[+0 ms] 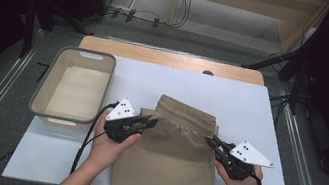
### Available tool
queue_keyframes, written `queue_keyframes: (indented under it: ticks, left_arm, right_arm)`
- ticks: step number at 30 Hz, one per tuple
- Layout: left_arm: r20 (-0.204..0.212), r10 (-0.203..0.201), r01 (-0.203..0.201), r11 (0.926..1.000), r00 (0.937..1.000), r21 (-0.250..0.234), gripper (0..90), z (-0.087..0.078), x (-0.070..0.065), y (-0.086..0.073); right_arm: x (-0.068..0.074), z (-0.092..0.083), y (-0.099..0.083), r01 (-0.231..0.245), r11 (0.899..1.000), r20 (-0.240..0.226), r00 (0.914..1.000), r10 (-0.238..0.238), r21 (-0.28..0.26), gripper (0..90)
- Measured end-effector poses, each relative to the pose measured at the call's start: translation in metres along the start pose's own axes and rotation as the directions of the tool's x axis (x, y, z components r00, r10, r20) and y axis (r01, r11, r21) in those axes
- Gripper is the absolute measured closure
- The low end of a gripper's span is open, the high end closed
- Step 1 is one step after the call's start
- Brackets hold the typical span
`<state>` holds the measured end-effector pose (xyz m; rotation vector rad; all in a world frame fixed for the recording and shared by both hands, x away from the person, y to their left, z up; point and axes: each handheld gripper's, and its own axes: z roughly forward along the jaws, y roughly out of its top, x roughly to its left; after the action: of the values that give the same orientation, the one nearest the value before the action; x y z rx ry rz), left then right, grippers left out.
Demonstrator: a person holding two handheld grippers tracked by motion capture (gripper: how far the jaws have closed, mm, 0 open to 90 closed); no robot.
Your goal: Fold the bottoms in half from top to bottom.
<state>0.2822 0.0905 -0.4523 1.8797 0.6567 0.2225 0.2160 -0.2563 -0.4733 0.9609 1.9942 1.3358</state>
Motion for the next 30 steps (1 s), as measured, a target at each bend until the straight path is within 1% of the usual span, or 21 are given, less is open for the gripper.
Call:
queue_keyframes:
  ticks: [3, 8, 13, 15, 18, 21, 23, 25, 26, 27, 30]
  left_arm:
    - [0.006, 0.002, -0.002, 0.9999, 1.0, 0.016, 80.9, -0.002, -0.003, -0.006]
    - [0.019, 0.008, -0.009, 0.9998, 0.9998, 0.019, 80.9, -0.006, -0.009, -0.01]
    - [0.033, 0.012, -0.014, 0.999, 0.9994, 0.042, 80.8, -0.01, -0.015, -0.018]
    - [0.034, 0.011, -0.013, 0.9986, 0.9993, 0.052, 80.8, -0.011, -0.016, -0.021]
    - [0.042, -0.004, 0.001, 0.9975, 0.9991, 0.071, 80.7, -0.012, -0.018, -0.028]
    - [0.063, -0.02, 0.013, 0.9935, 0.9978, 0.113, 80.4, -0.012, -0.02, -0.036]
    - [0.075, -0.015, 0.004, 0.9905, 0.9971, 0.138, 79.6, -0.012, -0.022, -0.04]
    - [0.095, -0.001, -0.016, 0.9844, 0.9955, 0.175, 77.5, -0.012, -0.022, -0.042]
    - [0.104, -0.001, -0.018, 0.9832, 0.9946, 0.182, 76.1, -0.012, -0.022, -0.044]
    - [0.11, -0.004, -0.017, 0.982, 0.9939, 0.188, 74.4, -0.013, -0.022, -0.045]
    - [0.122, -0.019, -0.005, 0.9809, 0.9924, 0.195, 69.2, -0.016, -0.021, -0.047]
  right_arm:
    - [0.003, -0.001, -0.004, 0.01, 1.0, -0.007, 0.9999, -0.01, 0.01, 81.9]
    - [0.008, -0.006, -0.011, 0.005, 1.0, -0.012, 0.9999, -0.005, 0.017, 81.8]
    - [0.012, -0.011, -0.016, 0.005, 1.0, -0.025, 0.9997, -0.004, 0.028, 81.6]
    - [0.014, -0.012, -0.018, 0.019, 0.999, -0.029, 0.9994, -0.018, 0.038, 81.4]
    - [0.018, -0.012, -0.023, 0.027, 0.998, -0.04, 0.9989, -0.025, 0.051, 81.0]
    - [0.02, -0.013, -0.028, 0.024, 0.997, -0.047, 0.9987, -0.02, 0.071, 80.8]
    - [0.02, -0.013, -0.032, 0.011, 0.995, -0.059, 0.9982, -0.005, 0.095, 80.3]
    - [0.021, -0.013, -0.035, 0.007, 0.994, -0.069, 0.9976, 0.0, 0.11, 79.4]
    - [0.021, -0.013, -0.037, 0.004, 0.993, -0.074, 0.9972, 0.005, 0.118, 78.9]
    - [0.021, -0.012, -0.038, 0.01, 0.992, -0.078, 0.997, 0.0, 0.126, 78.3]
    - [0.021, -0.013, -0.041, 0.004, 0.989, -0.087, 0.9961, 0.009, 0.149, 75.4]
